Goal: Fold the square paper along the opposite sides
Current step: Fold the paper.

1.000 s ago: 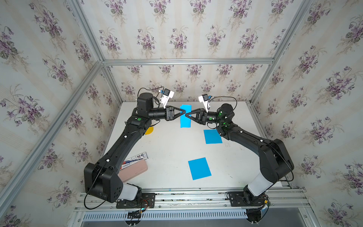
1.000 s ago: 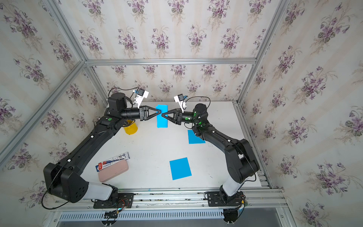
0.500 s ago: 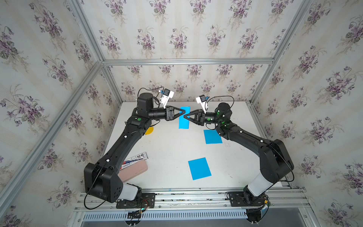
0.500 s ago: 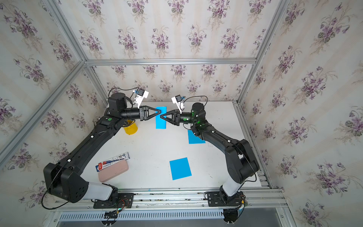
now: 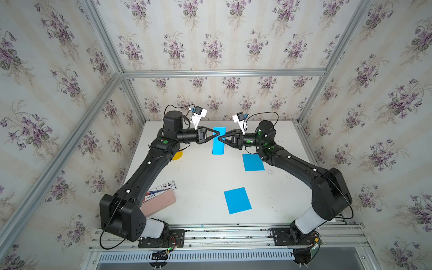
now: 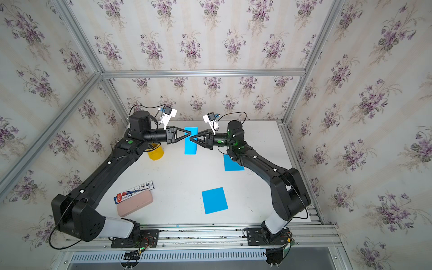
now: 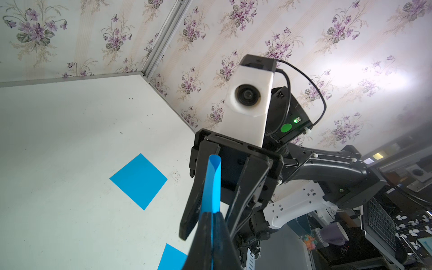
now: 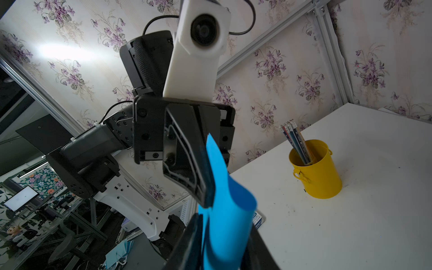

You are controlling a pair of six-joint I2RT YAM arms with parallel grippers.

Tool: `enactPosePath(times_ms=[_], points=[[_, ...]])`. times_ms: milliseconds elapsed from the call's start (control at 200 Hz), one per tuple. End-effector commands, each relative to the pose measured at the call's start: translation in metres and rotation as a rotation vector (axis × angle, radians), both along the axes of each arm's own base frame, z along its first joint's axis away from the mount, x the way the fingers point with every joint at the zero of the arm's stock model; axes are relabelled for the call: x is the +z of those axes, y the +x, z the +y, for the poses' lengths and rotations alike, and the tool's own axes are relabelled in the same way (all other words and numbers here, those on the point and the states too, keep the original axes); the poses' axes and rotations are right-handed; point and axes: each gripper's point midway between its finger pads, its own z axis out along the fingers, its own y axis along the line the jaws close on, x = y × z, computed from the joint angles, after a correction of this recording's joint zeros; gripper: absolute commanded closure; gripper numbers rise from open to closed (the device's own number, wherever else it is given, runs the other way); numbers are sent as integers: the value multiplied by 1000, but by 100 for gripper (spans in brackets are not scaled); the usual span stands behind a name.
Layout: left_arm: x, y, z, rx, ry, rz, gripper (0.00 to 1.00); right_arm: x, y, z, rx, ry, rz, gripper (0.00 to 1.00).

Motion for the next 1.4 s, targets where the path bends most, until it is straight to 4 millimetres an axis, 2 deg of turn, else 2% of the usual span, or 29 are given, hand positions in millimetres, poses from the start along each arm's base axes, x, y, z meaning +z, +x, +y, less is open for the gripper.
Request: enactPosePath(times_ms=[0, 55, 110, 210, 305, 450, 460, 490, 619, 759, 839, 984, 1084, 1314, 1394], points=[[14, -7, 3, 1, -9, -72, 100, 8, -3, -1, 2, 31, 11, 50], [20, -10, 2, -10, -25, -93, 100, 14, -7, -2, 29, 69, 29, 39], [24, -13, 2, -19, -41, -110, 100, 20, -13, -3, 65, 113, 50, 33], [32, -19, 2, -31, -63, -138, 100, 28, -17, -4, 111, 175, 94, 29], [33, -20, 2, -34, -66, -144, 100, 34, -20, -6, 145, 222, 116, 28], [32, -20, 2, -37, -66, -140, 100, 40, -24, -8, 175, 263, 118, 35], [32, -20, 2, -37, -66, -141, 100, 41, -34, 0, 205, 262, 122, 36], [33, -20, 2, -36, -65, -144, 100, 41, -38, 3, 217, 263, 123, 37], [33, -21, 3, -31, -60, -149, 100, 41, -41, 7, 222, 257, 130, 39], [33, -22, 4, -28, -57, -152, 100, 33, -42, 17, 210, 208, 154, 41], [32, -22, 4, -30, -55, -152, 100, 32, -42, 16, 203, 198, 144, 47], [31, -22, 4, -31, -52, -155, 100, 31, -42, 16, 203, 192, 138, 68], [30, -23, 4, -34, -47, -156, 100, 31, -41, 14, 203, 196, 136, 76], [30, -25, 5, -28, -32, -167, 100, 31, -38, 10, 200, 197, 136, 79], [29, -24, 6, -22, -27, -169, 100, 28, -37, 10, 201, 191, 142, 74]])
